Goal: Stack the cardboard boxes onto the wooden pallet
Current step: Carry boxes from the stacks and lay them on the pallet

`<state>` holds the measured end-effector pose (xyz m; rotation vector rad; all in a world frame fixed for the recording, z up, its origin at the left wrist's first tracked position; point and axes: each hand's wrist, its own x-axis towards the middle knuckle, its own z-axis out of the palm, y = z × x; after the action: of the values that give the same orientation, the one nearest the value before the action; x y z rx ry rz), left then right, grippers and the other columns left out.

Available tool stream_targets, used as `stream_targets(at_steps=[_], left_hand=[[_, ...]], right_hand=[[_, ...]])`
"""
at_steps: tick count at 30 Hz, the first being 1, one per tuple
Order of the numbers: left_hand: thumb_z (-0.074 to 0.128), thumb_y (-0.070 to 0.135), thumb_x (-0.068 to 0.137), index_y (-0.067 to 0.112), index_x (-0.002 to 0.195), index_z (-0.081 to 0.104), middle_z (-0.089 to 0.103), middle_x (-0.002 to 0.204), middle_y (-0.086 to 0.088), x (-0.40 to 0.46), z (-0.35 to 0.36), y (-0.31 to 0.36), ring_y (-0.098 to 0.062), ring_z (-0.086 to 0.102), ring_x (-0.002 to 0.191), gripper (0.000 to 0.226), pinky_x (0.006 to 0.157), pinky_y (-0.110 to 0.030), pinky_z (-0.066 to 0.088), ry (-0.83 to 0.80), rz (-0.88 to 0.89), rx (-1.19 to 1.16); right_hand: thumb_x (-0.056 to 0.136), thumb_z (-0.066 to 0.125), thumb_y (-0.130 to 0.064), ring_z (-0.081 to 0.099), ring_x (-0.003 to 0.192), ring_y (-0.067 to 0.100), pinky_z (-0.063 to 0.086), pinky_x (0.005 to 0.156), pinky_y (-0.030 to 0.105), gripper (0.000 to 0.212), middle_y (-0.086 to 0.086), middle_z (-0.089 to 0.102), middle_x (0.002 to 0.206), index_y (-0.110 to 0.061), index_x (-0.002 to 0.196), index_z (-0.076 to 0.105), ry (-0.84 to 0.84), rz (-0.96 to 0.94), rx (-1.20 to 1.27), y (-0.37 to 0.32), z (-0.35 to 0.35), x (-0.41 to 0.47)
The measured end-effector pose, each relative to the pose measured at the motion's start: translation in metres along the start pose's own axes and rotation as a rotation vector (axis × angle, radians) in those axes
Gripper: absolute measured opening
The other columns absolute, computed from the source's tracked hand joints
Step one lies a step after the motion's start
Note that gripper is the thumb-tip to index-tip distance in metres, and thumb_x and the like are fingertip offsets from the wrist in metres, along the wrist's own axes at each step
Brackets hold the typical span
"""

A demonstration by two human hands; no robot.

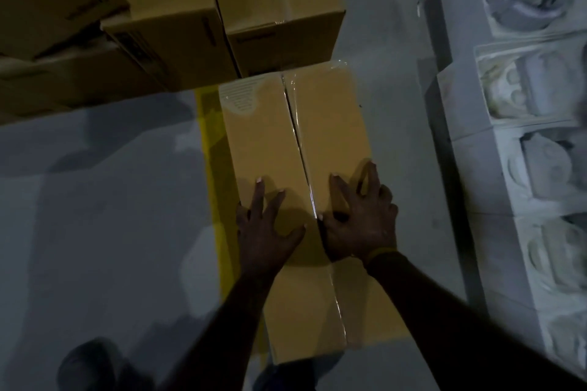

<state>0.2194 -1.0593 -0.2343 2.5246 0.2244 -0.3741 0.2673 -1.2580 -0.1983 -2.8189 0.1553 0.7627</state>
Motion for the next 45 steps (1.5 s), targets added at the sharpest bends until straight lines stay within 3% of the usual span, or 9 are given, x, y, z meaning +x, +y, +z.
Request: stream_targets(at_steps=[6,10,15,19,21,25,33,45], left_hand=[[0.045,0.081,0.075,0.047,0.145,0.038,-0.001,0.167,0.012,-0.039,-0.090,-0.003,-0.045,0.032,0.141,0.078,0.109,-0.058,0.032,-0.024,-0.018,0.161],[0.053,0.077,0.075,0.046,0.143,0.040,0.006,0.166,0.012,-0.081,-0.180,-0.003,-0.049,0.031,0.138,0.076,0.100,-0.061,0.042,0.000,0.002,0.158],[0.049,0.079,0.076,0.046,0.145,0.038,0.001,0.166,0.016,-0.138,-0.324,0.002,-0.044,0.020,0.147,0.078,0.110,-0.065,0.028,-0.039,0.018,0.152],[0.052,0.074,0.078,0.041,0.145,0.044,0.012,0.166,0.011,-0.177,-0.426,0.005,-0.048,0.016,0.147,0.075,0.110,-0.068,0.025,0.027,0.042,0.084],[0.057,0.072,0.079,0.042,0.145,0.042,0.011,0.166,0.012,-0.226,-0.526,-0.015,-0.047,0.014,0.147,0.074,0.111,-0.066,0.026,0.065,0.090,0.073],[0.060,0.069,0.080,0.043,0.145,0.041,0.010,0.164,0.014,-0.234,-0.582,-0.008,-0.044,0.012,0.145,0.073,0.110,-0.061,0.028,0.030,0.094,0.049],[0.060,0.071,0.079,0.043,0.144,0.043,0.013,0.163,0.014,-0.307,-0.710,-0.056,-0.041,0.014,0.144,0.073,0.110,-0.060,0.028,0.142,0.166,0.046],[0.061,0.072,0.077,0.043,0.142,0.046,0.018,0.163,0.014,-0.427,-0.787,-0.137,-0.041,0.020,0.143,0.072,0.109,-0.057,0.033,0.290,0.169,0.047]], right_hand=[[0.077,0.045,-0.075,0.010,0.144,0.043,0.019,0.114,0.059,0.077,0.001,-0.015,0.163,-0.053,0.149,0.028,0.015,0.029,0.036,-0.068,-0.048,-0.066],[0.084,0.051,-0.071,0.006,0.145,0.044,0.017,0.113,0.058,0.073,-0.002,-0.009,0.164,-0.052,0.150,0.026,-0.010,0.028,0.048,-0.123,-0.094,-0.134],[0.085,0.053,-0.072,0.006,0.145,0.045,0.018,0.112,0.061,0.074,-0.003,-0.007,0.165,-0.051,0.151,0.026,0.010,0.039,0.075,-0.213,-0.173,-0.233],[0.085,0.054,-0.071,0.009,0.144,0.045,0.018,0.111,0.061,0.073,-0.003,-0.003,0.165,-0.050,0.150,0.030,0.070,0.036,0.071,-0.280,-0.231,-0.296],[0.084,0.055,-0.071,0.011,0.143,0.046,0.020,0.111,0.061,0.073,-0.002,0.000,0.164,-0.048,0.149,0.032,0.155,0.012,0.067,-0.351,-0.269,-0.369],[0.084,0.055,-0.072,0.014,0.141,0.045,0.024,0.108,0.060,0.072,-0.003,0.002,0.163,-0.047,0.149,0.034,0.217,0.022,0.047,-0.384,-0.296,-0.391],[0.084,0.054,-0.072,0.015,0.141,0.046,0.025,0.108,0.060,0.072,-0.004,0.001,0.163,-0.048,0.148,0.033,0.340,-0.003,0.045,-0.496,-0.327,-0.502],[0.083,0.050,-0.076,0.019,0.139,0.048,0.029,0.108,0.059,0.072,-0.002,0.002,0.161,-0.048,0.148,0.033,0.428,-0.110,-0.022,-0.583,-0.300,-0.631]])
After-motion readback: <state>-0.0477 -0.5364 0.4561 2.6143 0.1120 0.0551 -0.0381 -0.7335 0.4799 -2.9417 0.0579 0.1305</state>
